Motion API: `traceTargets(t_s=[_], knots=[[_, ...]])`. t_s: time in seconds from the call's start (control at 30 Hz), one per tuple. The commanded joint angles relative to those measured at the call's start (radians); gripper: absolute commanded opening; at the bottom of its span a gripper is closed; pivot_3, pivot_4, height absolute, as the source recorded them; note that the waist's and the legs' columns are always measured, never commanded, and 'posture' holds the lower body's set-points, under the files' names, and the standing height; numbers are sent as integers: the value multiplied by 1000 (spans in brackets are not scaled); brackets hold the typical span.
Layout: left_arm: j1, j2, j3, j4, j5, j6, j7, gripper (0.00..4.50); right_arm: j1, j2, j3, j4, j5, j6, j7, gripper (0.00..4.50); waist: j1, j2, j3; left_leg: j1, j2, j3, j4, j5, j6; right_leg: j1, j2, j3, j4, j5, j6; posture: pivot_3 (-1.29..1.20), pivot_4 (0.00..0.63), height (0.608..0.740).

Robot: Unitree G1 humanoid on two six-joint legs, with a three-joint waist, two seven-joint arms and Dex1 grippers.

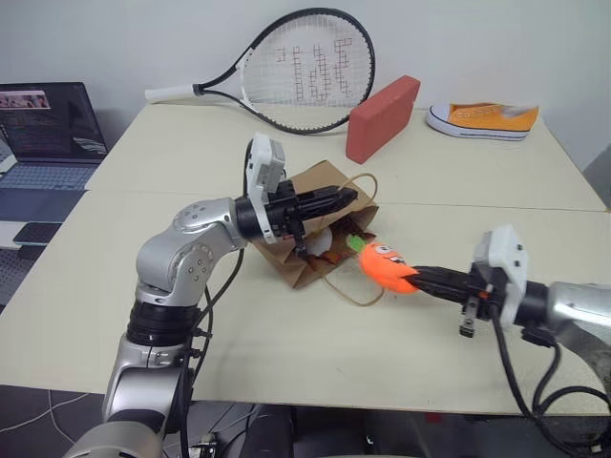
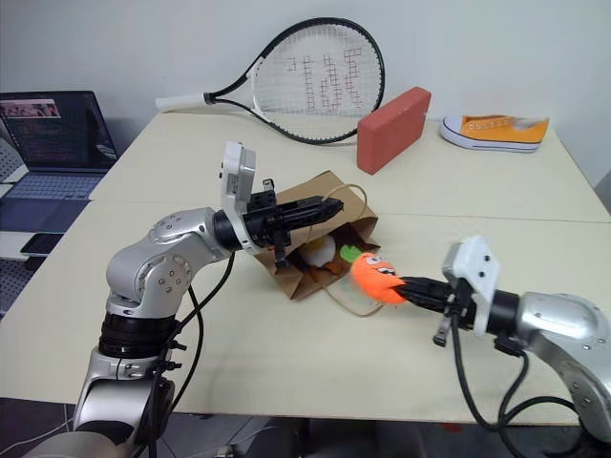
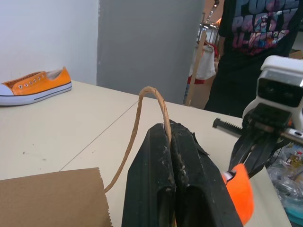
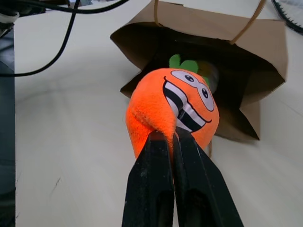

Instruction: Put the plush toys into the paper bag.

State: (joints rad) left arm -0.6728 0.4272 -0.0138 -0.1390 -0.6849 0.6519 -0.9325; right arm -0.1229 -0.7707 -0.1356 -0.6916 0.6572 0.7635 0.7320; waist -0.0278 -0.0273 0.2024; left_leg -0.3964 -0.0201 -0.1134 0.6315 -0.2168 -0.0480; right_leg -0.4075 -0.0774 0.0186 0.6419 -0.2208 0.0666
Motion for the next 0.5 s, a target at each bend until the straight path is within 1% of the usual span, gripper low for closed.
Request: traceTargets(t_s=[0.03,0.17,0.23,0.3,0.5], knots=[[-17,11,4,-35,-13,2,-15,0,-77,57,81,64,-80,-48,-66,25,0,0,0,0,0,0,0,0,0,0,0,0,0,0,0,0,150,740],[-11,15,3,-59,-22,15,-14,0,-139,140,165,141,-156,-88,-111,25,-1,0,0,0,0,0,-1,0,0,-1,0,0,0,0,1,0,150,740],[-4,17,-2,-72,-22,21,-17,0,-162,176,208,171,-190,-103,-126,25,-1,0,0,-1,0,-1,-1,0,0,-1,0,-1,1,2,4,0,150,740],[2,18,-8,-81,-18,24,-21,0,-180,205,241,198,-219,-115,-133,25,-1,0,0,-1,0,-1,-1,0,0,-2,0,-1,1,3,5,0,150,740],[10,21,-17,-97,-23,33,-35,0,-242,303,307,309,-320,-157,-195,25,-2,0,0,-1,0,-1,-1,0,0,-2,0,-1,1,3,5,0,150,740]])
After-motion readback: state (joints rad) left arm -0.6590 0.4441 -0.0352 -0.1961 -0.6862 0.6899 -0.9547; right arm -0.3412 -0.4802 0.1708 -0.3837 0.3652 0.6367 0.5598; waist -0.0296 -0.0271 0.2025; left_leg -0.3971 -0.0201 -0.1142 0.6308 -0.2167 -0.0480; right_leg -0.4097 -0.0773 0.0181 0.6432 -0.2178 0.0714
